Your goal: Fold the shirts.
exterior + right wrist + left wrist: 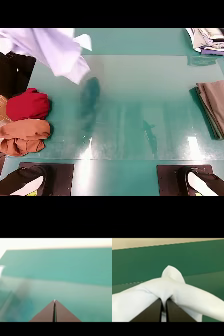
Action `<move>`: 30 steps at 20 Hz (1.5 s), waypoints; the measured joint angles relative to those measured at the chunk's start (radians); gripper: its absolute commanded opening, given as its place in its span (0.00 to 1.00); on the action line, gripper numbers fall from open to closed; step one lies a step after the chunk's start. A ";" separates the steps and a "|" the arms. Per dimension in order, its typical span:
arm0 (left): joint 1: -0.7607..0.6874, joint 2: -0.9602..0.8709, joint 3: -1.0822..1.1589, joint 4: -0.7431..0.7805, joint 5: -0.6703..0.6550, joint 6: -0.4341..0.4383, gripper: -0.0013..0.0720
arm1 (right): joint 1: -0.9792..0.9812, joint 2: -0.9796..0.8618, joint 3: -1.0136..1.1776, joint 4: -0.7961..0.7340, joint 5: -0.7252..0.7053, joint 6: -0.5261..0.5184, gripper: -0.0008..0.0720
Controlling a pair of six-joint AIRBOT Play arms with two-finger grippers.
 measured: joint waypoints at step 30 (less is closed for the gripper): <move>-0.081 -0.593 -0.259 -0.495 0.047 0.258 0.92 | -0.024 0.000 0.085 -0.008 0.200 0.000 0.03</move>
